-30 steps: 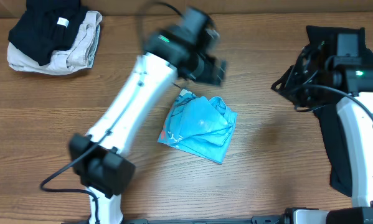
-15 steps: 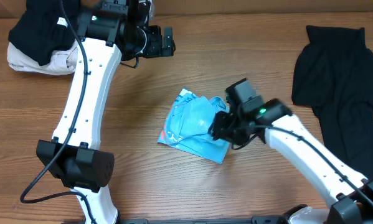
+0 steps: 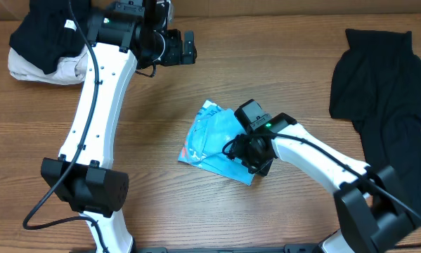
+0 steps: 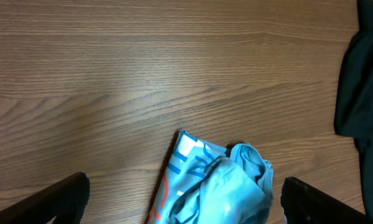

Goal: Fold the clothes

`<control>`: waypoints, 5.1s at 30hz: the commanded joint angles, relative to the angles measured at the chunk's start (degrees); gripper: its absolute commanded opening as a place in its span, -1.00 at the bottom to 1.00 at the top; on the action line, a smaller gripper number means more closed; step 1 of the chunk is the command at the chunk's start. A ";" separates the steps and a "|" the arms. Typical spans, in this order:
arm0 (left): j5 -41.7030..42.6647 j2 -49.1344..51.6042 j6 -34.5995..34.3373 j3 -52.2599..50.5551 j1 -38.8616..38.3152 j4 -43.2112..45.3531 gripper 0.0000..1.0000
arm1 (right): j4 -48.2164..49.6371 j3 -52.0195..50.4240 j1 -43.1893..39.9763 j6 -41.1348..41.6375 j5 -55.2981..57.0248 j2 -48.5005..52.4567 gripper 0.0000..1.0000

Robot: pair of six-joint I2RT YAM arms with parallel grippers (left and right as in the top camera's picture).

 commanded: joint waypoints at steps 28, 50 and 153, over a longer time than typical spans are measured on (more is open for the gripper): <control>-6.97 -0.76 3.98 -0.31 -0.09 -1.11 1.00 | -11.47 4.70 -0.76 -6.49 0.76 -8.70 -0.92; -9.68 -0.76 5.73 -0.31 -0.09 -1.09 1.00 | -27.23 -3.45 9.01 -6.08 -5.70 -11.23 -0.68; -12.50 -0.76 8.31 -0.31 -0.09 -1.79 1.00 | -12.66 -11.34 -28.11 -20.26 -2.03 -16.81 -0.64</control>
